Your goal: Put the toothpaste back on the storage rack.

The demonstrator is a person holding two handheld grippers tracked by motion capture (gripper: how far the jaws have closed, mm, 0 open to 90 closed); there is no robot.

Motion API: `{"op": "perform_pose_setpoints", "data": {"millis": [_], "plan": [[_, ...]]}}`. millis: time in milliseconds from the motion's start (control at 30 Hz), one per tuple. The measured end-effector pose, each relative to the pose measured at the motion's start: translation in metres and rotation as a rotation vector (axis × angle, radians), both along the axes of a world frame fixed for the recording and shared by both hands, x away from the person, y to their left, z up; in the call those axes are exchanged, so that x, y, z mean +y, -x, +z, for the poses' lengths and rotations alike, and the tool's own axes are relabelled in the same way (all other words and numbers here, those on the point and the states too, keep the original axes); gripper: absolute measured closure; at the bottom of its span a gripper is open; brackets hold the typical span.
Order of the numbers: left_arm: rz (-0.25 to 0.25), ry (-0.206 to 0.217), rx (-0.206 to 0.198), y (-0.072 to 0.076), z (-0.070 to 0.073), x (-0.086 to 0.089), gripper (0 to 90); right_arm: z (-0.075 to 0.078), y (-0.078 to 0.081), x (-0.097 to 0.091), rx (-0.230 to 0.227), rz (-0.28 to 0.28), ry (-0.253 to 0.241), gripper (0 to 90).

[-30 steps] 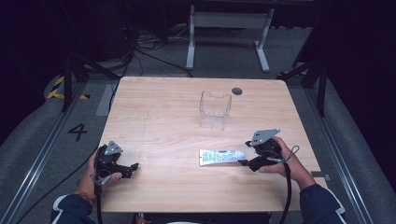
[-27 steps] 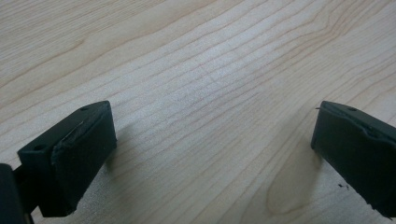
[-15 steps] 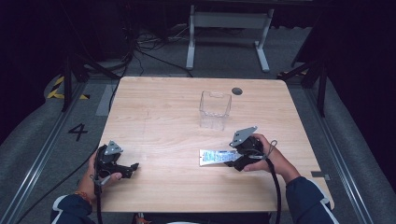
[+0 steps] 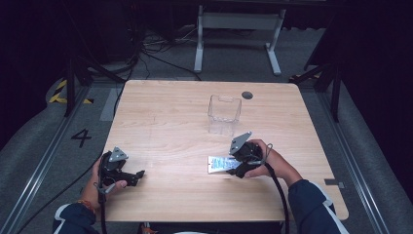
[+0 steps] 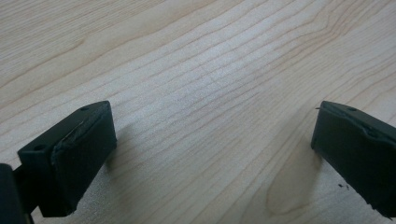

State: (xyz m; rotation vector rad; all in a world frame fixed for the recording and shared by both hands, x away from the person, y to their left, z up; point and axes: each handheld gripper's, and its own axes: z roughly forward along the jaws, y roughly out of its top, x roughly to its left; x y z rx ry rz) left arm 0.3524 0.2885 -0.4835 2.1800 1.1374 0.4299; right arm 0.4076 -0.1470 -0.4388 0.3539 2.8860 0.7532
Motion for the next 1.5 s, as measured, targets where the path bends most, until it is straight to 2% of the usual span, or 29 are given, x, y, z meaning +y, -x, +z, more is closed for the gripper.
{"op": "perform_pose_setpoints", "data": {"millis": [433,567,700,767,967,1100,1233,1433,1500], "plan": [[0.0,0.0,0.0,0.0,0.0,0.0,0.5,-0.011,-0.008,0.017,0.028,0.027,0.045,33.9],[0.0,0.0,-0.001,0.0,0.0,0.0,0.5,-0.015,-0.01,0.019,0.035,0.018,0.065,34.3],[0.0,0.0,0.0,0.0,0.0,0.0,0.5,-0.014,-0.011,0.02,0.036,0.018,0.064,35.6],[0.0,0.0,0.0,0.0,0.0,0.0,0.5,-0.014,-0.012,0.019,0.061,0.002,0.056,39.6],[-0.001,-0.002,-0.003,0.0,0.0,0.0,0.5,-0.012,-0.013,0.019,0.101,-0.003,0.081,46.2],[-0.001,-0.002,-0.003,0.0,0.0,0.0,0.5,-0.01,-0.012,0.019,0.1,0.016,0.098,50.6],[0.0,0.001,0.001,0.0,0.0,0.0,0.4,-0.008,-0.009,0.019,0.065,0.032,0.115,57.5],[0.0,0.001,0.001,0.0,0.0,0.0,0.5,-0.007,-0.008,0.016,0.061,0.023,0.096,63.2],[-0.001,0.001,0.001,0.0,0.0,0.0,0.4,-0.006,-0.01,0.015,0.05,0.037,0.088,64.6]]}}
